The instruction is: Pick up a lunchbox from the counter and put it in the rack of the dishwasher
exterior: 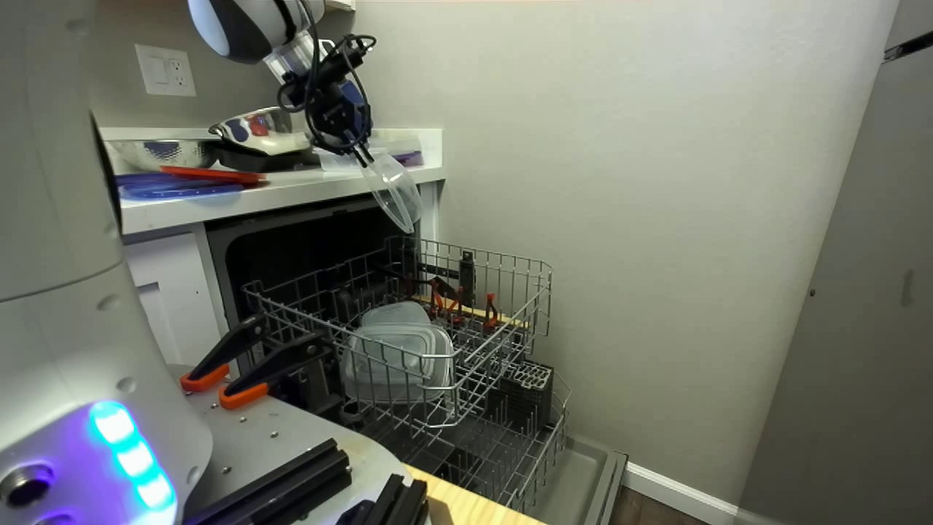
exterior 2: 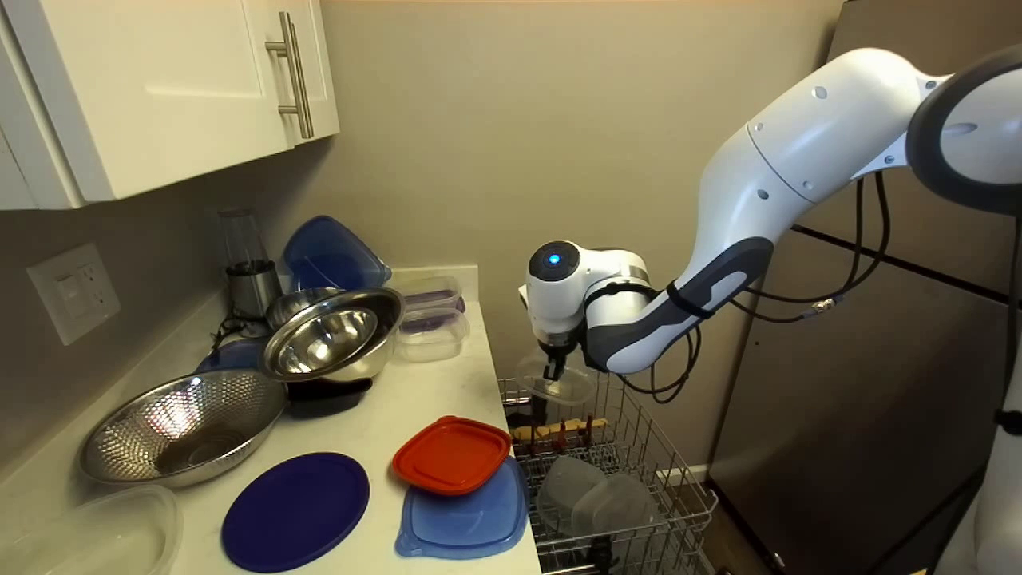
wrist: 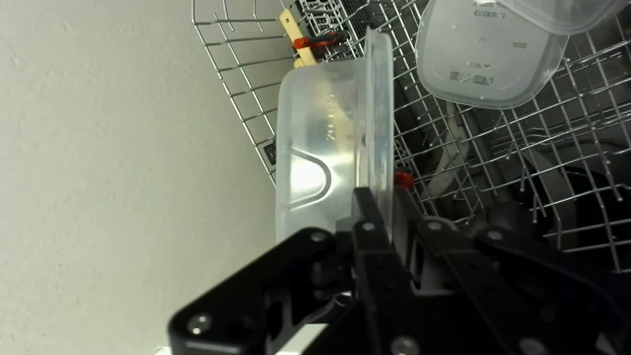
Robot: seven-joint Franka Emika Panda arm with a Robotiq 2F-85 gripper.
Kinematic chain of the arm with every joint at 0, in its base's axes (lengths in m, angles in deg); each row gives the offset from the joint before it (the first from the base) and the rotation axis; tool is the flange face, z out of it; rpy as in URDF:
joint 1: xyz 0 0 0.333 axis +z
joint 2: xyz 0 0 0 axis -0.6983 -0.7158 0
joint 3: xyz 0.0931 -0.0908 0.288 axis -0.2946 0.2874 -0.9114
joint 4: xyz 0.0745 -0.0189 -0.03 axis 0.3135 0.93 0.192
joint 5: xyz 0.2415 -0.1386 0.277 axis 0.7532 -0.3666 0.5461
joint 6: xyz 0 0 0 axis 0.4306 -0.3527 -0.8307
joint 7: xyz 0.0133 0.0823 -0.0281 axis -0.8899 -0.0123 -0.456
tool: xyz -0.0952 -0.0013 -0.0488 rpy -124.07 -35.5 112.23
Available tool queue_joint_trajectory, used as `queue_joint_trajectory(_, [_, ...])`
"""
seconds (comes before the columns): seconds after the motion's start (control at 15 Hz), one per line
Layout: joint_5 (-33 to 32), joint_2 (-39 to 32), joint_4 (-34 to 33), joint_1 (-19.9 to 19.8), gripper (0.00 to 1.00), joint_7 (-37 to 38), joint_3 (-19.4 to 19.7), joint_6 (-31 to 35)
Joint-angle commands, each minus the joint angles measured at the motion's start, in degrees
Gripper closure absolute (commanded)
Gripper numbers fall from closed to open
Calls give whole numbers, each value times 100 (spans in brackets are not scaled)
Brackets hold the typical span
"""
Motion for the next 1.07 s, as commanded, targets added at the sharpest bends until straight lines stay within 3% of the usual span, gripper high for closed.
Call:
queue_joint_trajectory(0.0, [-2,1,-6,-91,88,-7,-97,-20])
queue_joint_trajectory(0.27, [-2,2,-6,-92,88,-7,-97,-19])
queue_joint_trajectory(0.33, [-2,2,-6,-91,95,-7,-97,-19])
queue_joint_trajectory(1.0, [-1055,152,568,-221,95,675,130,44])
